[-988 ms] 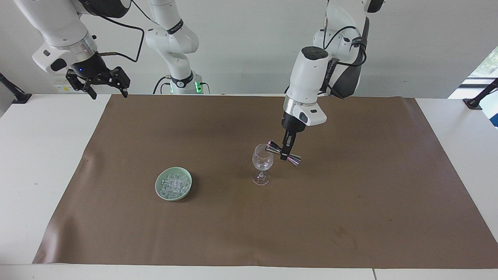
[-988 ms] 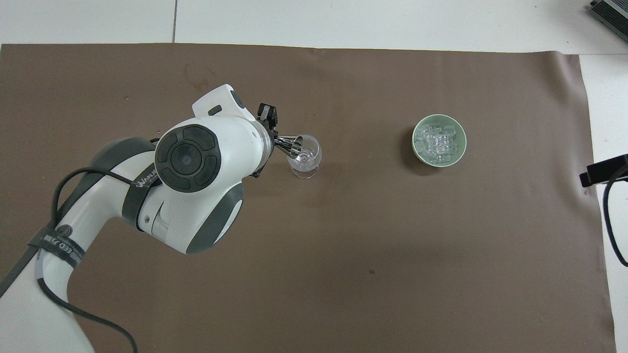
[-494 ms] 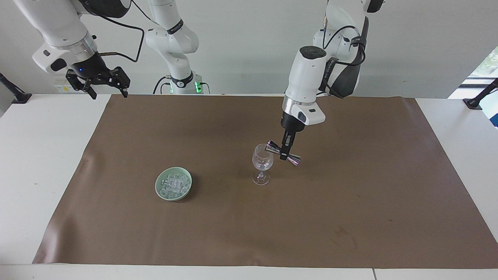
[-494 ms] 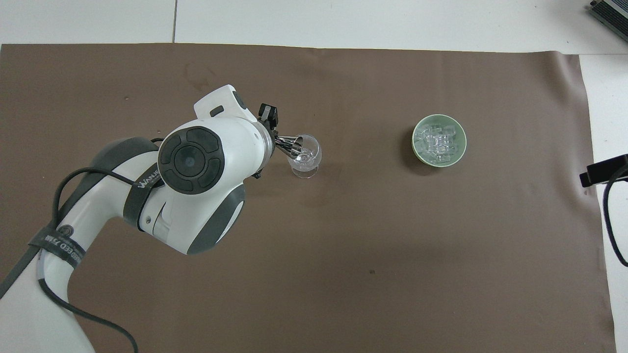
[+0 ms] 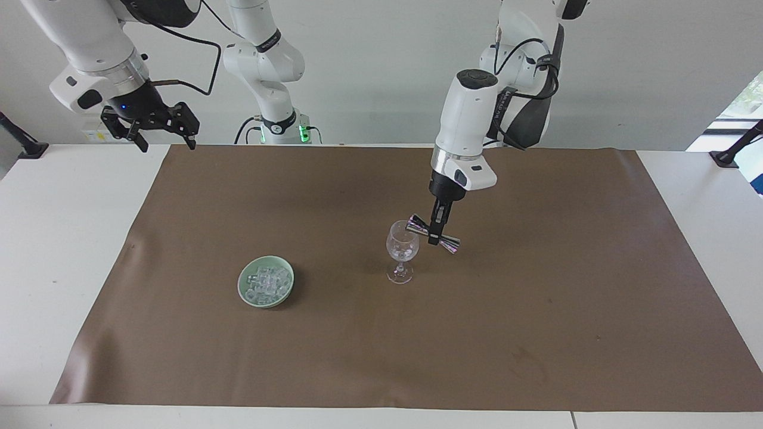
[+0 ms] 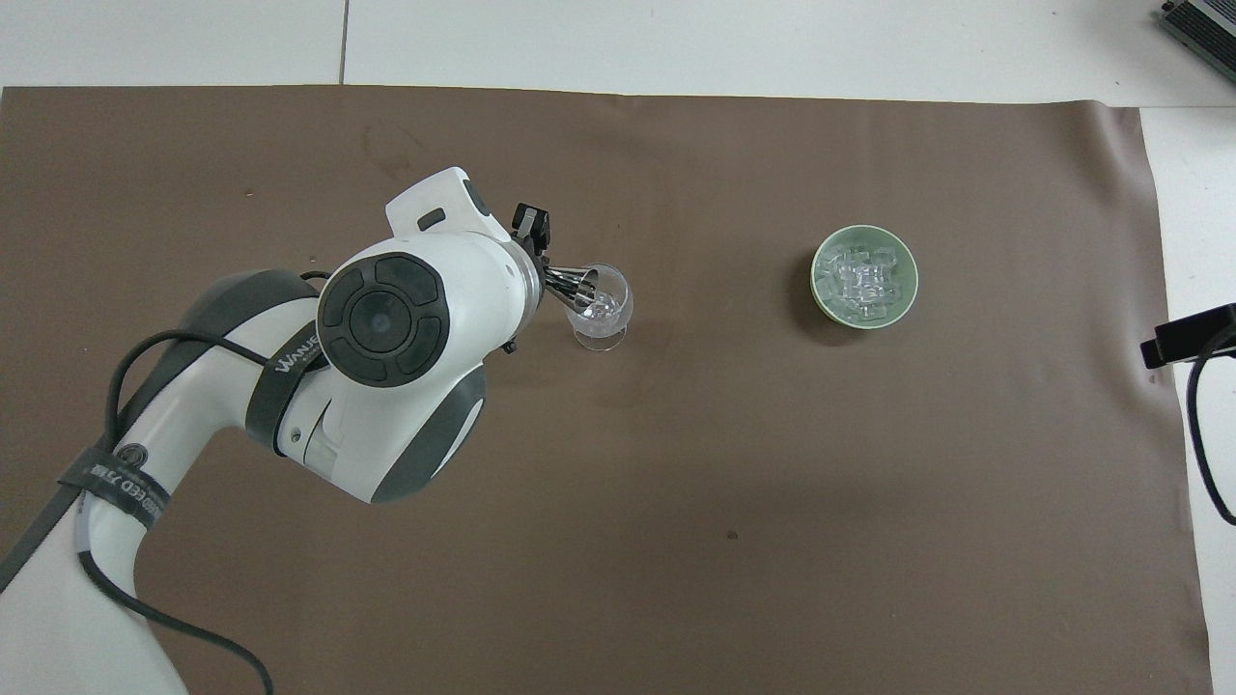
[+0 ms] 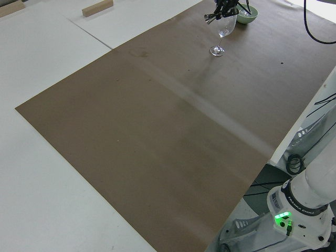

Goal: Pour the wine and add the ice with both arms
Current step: 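Tip the shot cup further over the clear cup with the left gripper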

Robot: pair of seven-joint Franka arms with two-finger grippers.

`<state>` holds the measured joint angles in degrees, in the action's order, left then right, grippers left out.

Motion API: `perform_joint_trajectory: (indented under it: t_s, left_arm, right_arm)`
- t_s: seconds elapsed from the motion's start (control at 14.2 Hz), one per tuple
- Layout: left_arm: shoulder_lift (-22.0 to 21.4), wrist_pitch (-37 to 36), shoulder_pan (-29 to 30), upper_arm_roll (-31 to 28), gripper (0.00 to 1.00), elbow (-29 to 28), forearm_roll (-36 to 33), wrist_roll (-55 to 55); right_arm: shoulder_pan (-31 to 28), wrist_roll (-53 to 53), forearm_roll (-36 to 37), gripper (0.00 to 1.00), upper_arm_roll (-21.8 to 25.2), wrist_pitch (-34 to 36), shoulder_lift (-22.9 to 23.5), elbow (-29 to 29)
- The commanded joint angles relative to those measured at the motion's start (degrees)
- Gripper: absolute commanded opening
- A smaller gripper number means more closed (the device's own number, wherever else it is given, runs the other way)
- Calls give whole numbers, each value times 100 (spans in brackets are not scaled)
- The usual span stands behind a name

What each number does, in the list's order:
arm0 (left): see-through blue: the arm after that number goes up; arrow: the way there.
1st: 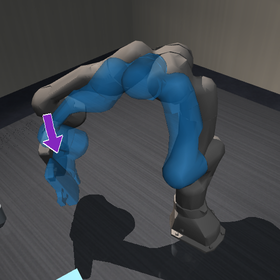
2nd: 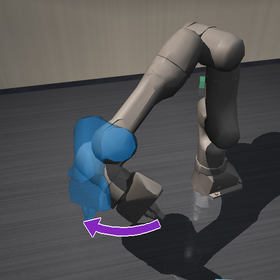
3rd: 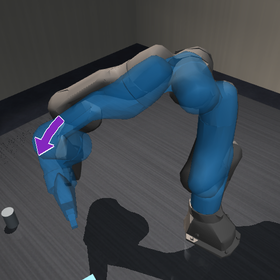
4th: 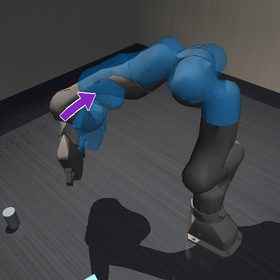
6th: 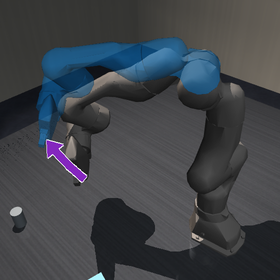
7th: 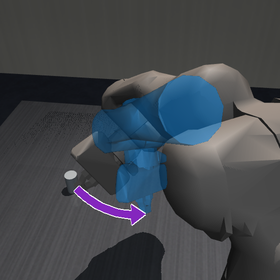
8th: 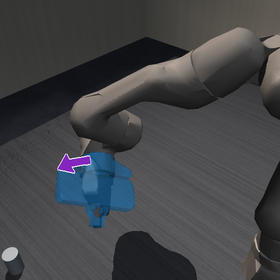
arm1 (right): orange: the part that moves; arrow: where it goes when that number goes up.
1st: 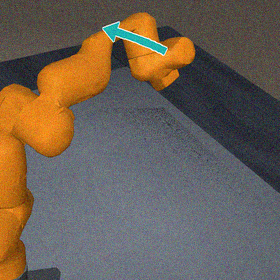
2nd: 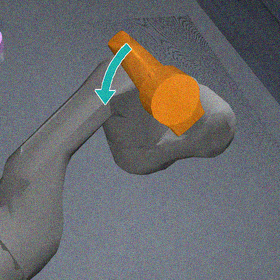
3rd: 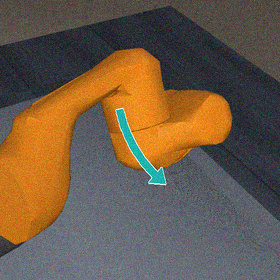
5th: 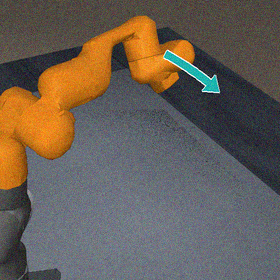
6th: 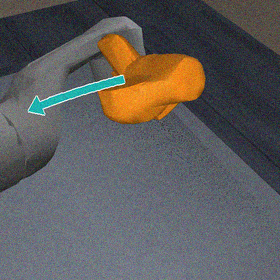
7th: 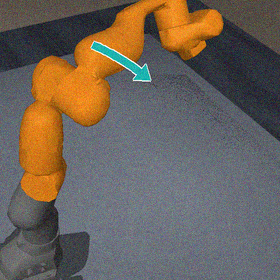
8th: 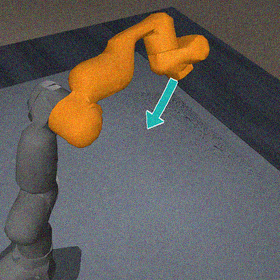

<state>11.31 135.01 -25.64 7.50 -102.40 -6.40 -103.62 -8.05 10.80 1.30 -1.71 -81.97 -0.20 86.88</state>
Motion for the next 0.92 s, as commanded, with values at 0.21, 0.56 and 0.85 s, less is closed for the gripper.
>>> perform_joint_trajectory:
  t_s: [0.21,0.56,0.85]
  left_arm:
    - [170,-159,-170,-83,0,317,-335,-115]
    - [214,-159,-170,-91,0,317,-467,-80]
    - [205,-185,-170,-91,0,326,-503,-71]
  right_arm:
    - [-13,18,-77,100,-4,-29,-86,101]
    - [-13,18,-77,100,-4,-29,-86,101]
    - [-13,18,-77,100,-4,-29,-86,101]
